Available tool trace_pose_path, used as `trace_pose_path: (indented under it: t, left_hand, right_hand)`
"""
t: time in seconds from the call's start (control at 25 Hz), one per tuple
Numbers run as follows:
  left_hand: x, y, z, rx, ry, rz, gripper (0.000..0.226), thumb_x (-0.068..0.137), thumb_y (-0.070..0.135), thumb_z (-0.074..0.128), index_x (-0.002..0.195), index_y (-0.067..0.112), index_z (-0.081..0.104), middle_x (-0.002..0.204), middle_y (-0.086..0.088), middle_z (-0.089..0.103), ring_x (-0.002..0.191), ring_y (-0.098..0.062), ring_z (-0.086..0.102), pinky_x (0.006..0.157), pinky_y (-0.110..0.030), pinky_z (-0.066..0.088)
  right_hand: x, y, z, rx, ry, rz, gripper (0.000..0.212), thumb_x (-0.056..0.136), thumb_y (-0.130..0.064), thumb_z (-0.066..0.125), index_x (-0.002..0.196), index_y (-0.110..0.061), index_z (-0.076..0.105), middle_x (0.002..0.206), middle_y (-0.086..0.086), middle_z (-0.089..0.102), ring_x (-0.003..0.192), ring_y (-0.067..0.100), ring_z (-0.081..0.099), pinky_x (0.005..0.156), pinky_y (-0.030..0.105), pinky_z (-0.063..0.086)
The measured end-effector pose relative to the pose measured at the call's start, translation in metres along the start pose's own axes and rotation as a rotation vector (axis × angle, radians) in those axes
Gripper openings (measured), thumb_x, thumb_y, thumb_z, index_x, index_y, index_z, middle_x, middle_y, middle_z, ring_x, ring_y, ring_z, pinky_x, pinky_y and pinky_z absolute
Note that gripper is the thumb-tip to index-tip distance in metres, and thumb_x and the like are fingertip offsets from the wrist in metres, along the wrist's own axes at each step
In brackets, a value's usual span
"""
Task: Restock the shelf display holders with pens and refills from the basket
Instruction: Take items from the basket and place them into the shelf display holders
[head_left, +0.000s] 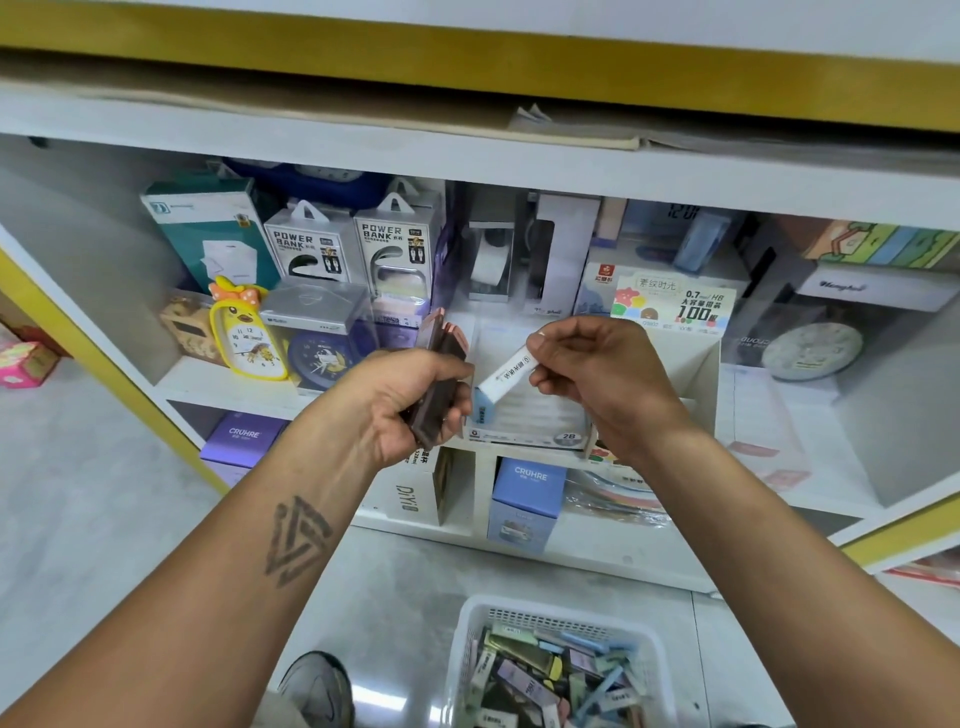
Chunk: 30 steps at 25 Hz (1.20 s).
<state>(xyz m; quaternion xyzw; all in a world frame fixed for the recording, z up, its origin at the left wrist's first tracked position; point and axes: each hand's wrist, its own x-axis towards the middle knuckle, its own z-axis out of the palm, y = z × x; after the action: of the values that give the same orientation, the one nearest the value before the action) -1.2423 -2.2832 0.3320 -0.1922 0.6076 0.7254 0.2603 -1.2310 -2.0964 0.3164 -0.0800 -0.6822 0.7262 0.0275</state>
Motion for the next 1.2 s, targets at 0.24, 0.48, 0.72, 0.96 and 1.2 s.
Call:
trace_pose_path:
  t: [0.24, 0.48, 0.72, 0.96, 1.2]
  left_hand:
    - [0.0, 0.004, -0.002, -0.048, -0.054, -0.003, 0.004, 0.088, 0.016, 0.062, 0.088, 0.015, 0.059, 0.069, -0.009, 0.056, 0.049, -0.016, 0.05, 0.041, -0.016, 0.037]
    - [0.003, 0.003, -0.006, -0.128, -0.019, 0.018, 0.012, 0.088, 0.008, 0.061, 0.099, 0.009, 0.059, 0.074, -0.013, 0.055, 0.052, -0.021, 0.058, 0.042, -0.021, 0.044]
    - [0.002, 0.004, -0.002, -0.124, -0.036, 0.018, 0.013, 0.089, 0.01, 0.061, 0.102, 0.008, 0.059, 0.073, -0.012, 0.055, 0.05, -0.02, 0.057, 0.041, -0.02, 0.044]
    - [0.0, 0.004, -0.001, -0.107, -0.036, 0.022, 0.013, 0.09, 0.009, 0.059, 0.103, 0.006, 0.057, 0.074, -0.014, 0.055, 0.051, -0.02, 0.058, 0.04, -0.021, 0.044]
    - [0.0, 0.003, 0.0, -0.109, -0.038, 0.017, 0.017, 0.09, 0.01, 0.06, 0.106, 0.007, 0.058, 0.08, -0.013, 0.055, 0.052, -0.02, 0.058, 0.04, -0.021, 0.044]
  right_hand:
    - [0.002, 0.007, -0.009, -0.529, 0.033, -0.198, 0.01, 0.093, -0.002, 0.065, 0.095, -0.012, 0.064, 0.081, 0.009, 0.071, 0.066, 0.019, 0.073, 0.073, 0.04, 0.062]
    - [-0.005, 0.019, -0.007, -0.774, -0.04, -0.279, 0.013, 0.095, -0.007, 0.061, 0.099, -0.019, 0.065, 0.086, -0.001, 0.07, 0.076, 0.012, 0.071, 0.076, 0.041, 0.06]
    - [-0.004, 0.015, -0.01, -0.676, -0.102, -0.209, 0.016, 0.086, -0.003, 0.07, 0.086, -0.019, 0.067, 0.085, -0.001, 0.071, 0.078, 0.01, 0.072, 0.076, 0.037, 0.06]
    - [-0.009, 0.022, -0.018, -0.919, -0.258, -0.236, 0.02, 0.083, 0.005, 0.067, 0.091, -0.012, 0.07, 0.096, 0.0, 0.069, 0.088, 0.014, 0.067, 0.086, 0.036, 0.057]
    - [-0.005, 0.023, -0.018, -0.889, -0.2, -0.247, 0.013, 0.088, -0.011, 0.072, 0.092, -0.024, 0.073, 0.082, -0.016, 0.067, 0.08, -0.005, 0.066, 0.07, 0.008, 0.05]
